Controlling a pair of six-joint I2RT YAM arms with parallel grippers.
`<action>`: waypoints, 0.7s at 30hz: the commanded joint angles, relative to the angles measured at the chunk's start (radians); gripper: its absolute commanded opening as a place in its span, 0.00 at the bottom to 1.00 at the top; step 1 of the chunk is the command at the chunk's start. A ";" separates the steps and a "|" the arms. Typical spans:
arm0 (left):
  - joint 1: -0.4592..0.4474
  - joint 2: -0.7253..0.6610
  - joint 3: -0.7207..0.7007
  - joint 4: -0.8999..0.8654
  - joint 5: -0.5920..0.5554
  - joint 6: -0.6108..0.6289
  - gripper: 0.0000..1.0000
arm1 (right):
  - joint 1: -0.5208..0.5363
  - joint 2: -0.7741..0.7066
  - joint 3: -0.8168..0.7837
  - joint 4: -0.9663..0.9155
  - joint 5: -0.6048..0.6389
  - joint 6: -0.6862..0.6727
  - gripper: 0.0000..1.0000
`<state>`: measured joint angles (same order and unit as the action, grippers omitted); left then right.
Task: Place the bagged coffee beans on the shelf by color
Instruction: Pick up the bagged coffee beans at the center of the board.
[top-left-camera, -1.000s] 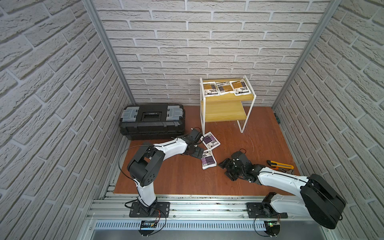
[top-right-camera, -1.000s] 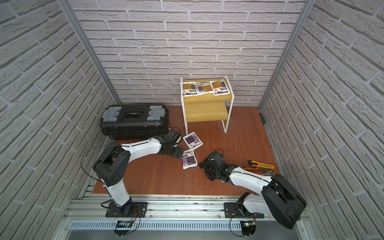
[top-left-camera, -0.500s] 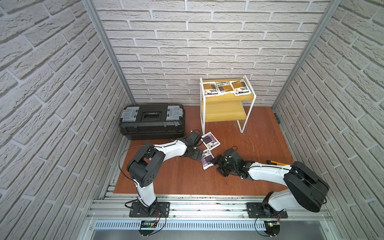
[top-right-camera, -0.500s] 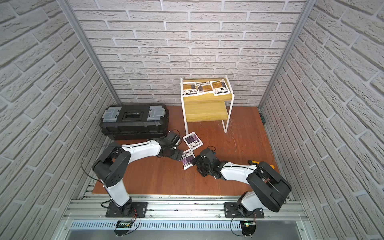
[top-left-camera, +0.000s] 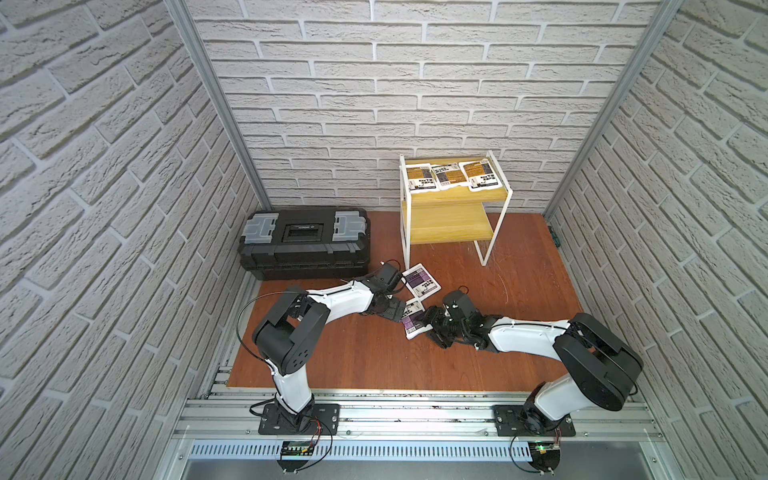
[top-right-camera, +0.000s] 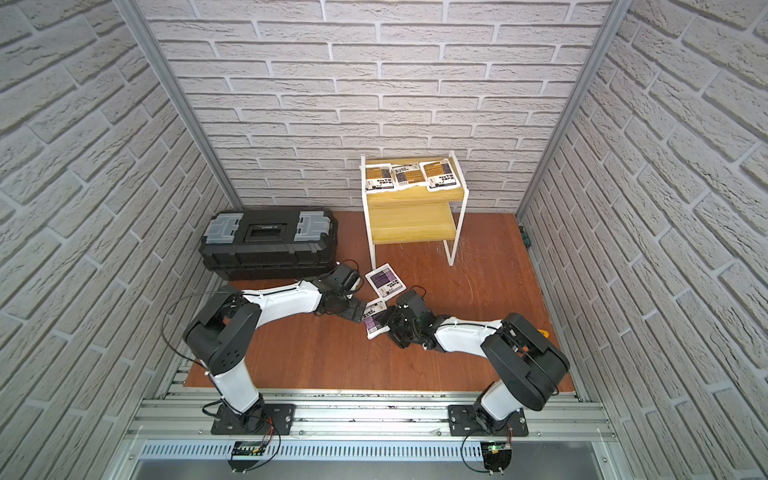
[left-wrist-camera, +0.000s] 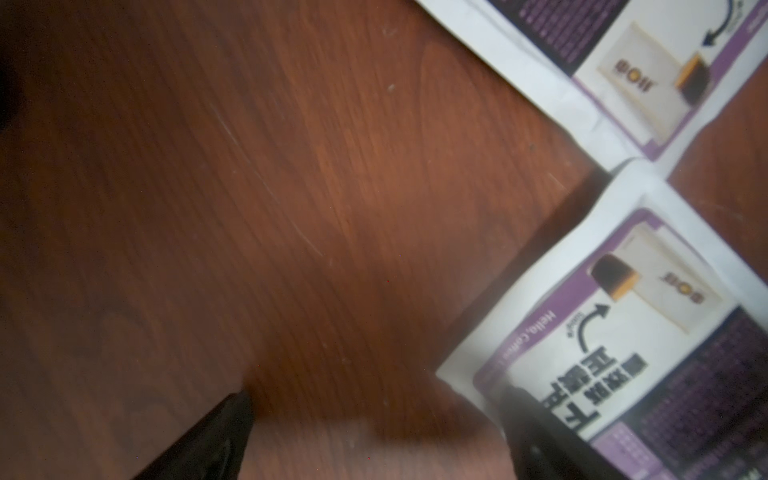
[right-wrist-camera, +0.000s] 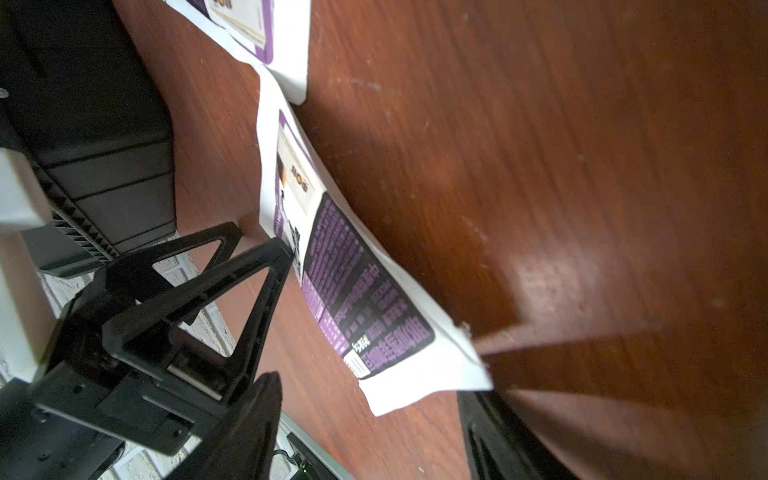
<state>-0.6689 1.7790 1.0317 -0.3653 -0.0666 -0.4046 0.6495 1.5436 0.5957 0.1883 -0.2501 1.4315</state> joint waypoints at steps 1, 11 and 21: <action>-0.006 0.021 -0.041 -0.031 0.031 -0.013 0.98 | -0.023 0.036 -0.011 -0.121 0.019 -0.087 0.72; -0.005 0.017 -0.038 -0.042 0.032 -0.011 0.99 | -0.030 0.197 -0.102 0.149 0.005 -0.120 0.67; -0.006 0.023 -0.032 -0.047 0.034 -0.011 0.98 | -0.031 0.201 -0.094 0.151 0.008 -0.138 0.49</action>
<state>-0.6697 1.7771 1.0290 -0.3626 -0.0662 -0.4042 0.6228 1.6939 0.5488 0.5343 -0.2897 1.3148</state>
